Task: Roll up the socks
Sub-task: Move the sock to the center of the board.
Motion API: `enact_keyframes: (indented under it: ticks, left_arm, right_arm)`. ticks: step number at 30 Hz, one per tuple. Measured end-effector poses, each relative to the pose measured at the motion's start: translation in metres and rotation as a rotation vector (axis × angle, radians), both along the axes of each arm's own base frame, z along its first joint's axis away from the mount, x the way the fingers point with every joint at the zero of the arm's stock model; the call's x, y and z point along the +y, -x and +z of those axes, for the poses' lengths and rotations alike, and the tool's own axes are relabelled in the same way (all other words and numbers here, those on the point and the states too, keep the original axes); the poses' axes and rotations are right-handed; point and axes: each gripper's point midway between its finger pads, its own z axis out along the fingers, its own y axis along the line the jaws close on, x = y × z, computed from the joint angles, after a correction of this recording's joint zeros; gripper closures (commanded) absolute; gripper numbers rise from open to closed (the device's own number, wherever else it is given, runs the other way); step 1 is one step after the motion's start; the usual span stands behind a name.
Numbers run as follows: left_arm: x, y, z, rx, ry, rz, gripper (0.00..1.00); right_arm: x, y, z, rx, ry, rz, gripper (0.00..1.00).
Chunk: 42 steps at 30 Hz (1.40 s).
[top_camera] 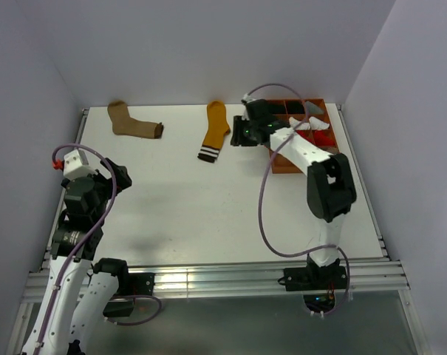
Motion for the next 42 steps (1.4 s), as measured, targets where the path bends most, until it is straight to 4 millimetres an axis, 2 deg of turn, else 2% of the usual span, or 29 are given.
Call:
enact_keyframes:
  ticks: [4, 6, 11, 18, 20, 24, 26, 28, 32, 39, 42]
  left_arm:
    - [0.001, 0.001, -0.004, -0.001, 0.0, 0.001, 0.01]
    - [0.001, 0.0, -0.003, -0.005, 0.0, 0.002, 0.0]
    - [0.001, 0.0, -0.003, -0.004, 0.0, 0.004, 0.01]
    - [0.001, 0.0, -0.004, 0.0, -0.002, 0.003, 0.0]
    - [0.001, 0.0, -0.004, 0.0, -0.002, 0.003, 0.01]
    - [0.001, 0.0, -0.004, -0.001, -0.002, 0.003, 0.01]
    - [0.001, 0.0, -0.004, -0.001, -0.003, 0.003, 0.01]
    - [0.001, 0.0, -0.004, -0.001, -0.003, 0.003, 0.01]
    - [0.001, 0.0, -0.004, -0.001, -0.002, 0.002, 0.0]
    - [0.0, 0.0, -0.004, -0.001, 0.0, -0.005, 0.0]
    - [-0.001, 0.0, -0.005, -0.002, 0.001, -0.011, 0.01]
  right_arm:
    - [0.047, -0.01, -0.03, 0.0, 0.064, 0.119, 0.53]
    - [0.068, -0.009, -0.043, 0.005, 0.086, 0.18, 0.53]
    - [0.099, -0.017, -0.064, 0.018, 0.1, 0.272, 0.53]
    - [0.121, -0.033, -0.092, 0.065, 0.092, 0.33, 0.53]
    - [0.122, -0.029, -0.103, 0.096, 0.089, 0.34, 0.53]
    - [0.123, -0.023, -0.104, 0.104, 0.07, 0.342, 0.53]
    - [0.122, -0.014, -0.105, 0.109, 0.054, 0.337, 0.52]
    - [0.12, 0.005, -0.105, 0.137, 0.043, 0.327, 0.52]
    - [0.122, 0.064, -0.107, 0.223, 0.014, 0.308, 0.52]
    - [0.148, 0.195, -0.105, 0.364, 0.0, 0.36, 0.51]
    - [0.162, 0.233, -0.101, 0.392, -0.001, 0.424, 0.51]
